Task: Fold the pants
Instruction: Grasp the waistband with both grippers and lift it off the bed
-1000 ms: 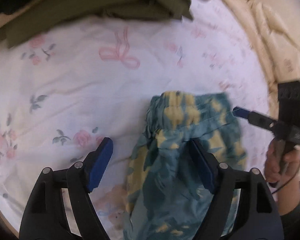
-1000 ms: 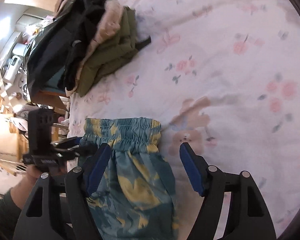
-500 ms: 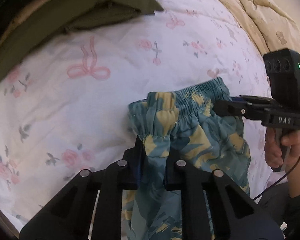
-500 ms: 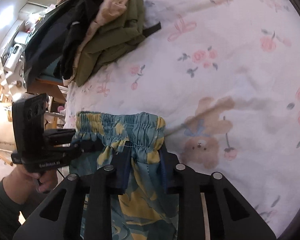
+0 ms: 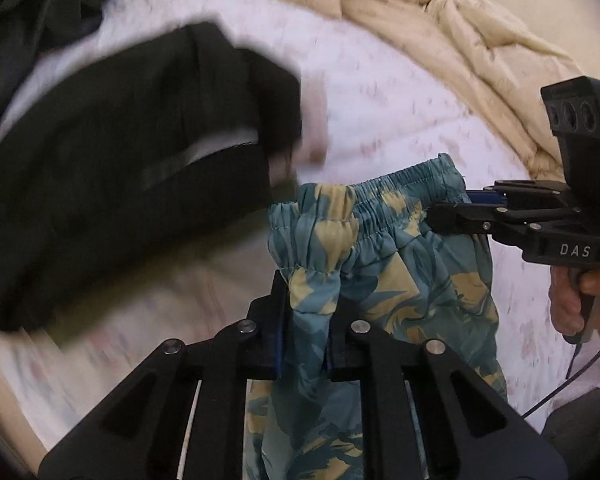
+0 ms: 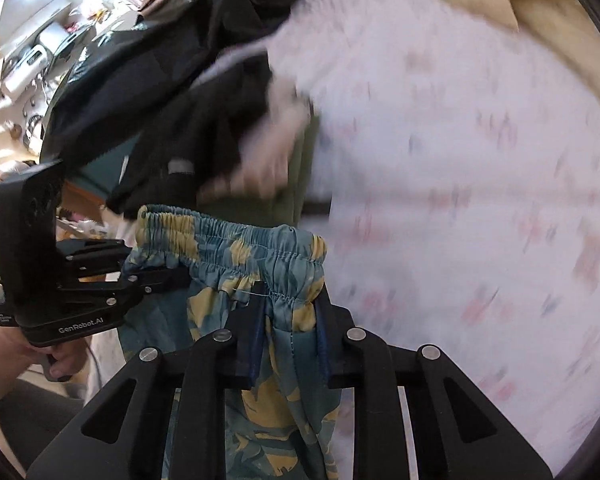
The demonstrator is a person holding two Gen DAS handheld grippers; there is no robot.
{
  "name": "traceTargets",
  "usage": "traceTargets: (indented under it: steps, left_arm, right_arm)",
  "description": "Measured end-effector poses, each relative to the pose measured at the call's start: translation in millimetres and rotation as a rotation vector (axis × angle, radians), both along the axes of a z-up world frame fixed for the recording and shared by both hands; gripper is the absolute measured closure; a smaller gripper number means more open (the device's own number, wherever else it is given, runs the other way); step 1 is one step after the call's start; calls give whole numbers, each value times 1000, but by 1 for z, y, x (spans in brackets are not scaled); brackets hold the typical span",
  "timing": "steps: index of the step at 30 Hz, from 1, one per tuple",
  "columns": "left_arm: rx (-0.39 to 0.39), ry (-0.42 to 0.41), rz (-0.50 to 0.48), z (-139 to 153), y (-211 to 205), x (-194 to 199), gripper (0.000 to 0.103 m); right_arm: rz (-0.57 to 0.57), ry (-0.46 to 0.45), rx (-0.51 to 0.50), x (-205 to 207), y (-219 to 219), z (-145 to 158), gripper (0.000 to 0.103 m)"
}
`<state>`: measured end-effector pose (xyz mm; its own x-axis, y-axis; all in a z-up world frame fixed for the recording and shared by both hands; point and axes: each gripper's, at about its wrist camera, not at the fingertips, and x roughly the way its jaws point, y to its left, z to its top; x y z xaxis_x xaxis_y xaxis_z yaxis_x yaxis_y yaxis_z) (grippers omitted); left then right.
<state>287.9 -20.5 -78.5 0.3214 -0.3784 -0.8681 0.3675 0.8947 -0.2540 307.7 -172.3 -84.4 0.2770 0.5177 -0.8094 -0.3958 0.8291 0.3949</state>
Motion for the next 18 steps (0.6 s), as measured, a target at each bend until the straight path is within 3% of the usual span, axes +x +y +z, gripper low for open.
traceTargets:
  steps: [3, 8, 12, 18]
  left_arm:
    - [37, -90, -45, 16, -6, 3, 91]
    - [36, -172, -122, 28, -5, -28, 91]
    - [80, -198, -220, 33, -7, -69, 91]
    - [85, -250, -353, 48, -7, -143, 91]
  right_arm:
    - [49, -118, -51, -1, 6, 26, 81]
    - [105, -171, -49, -27, 4, 40, 81]
    - [183, -218, -31, -74, 0, 49, 81]
    - [274, -249, -10, -157, -7, 56, 81]
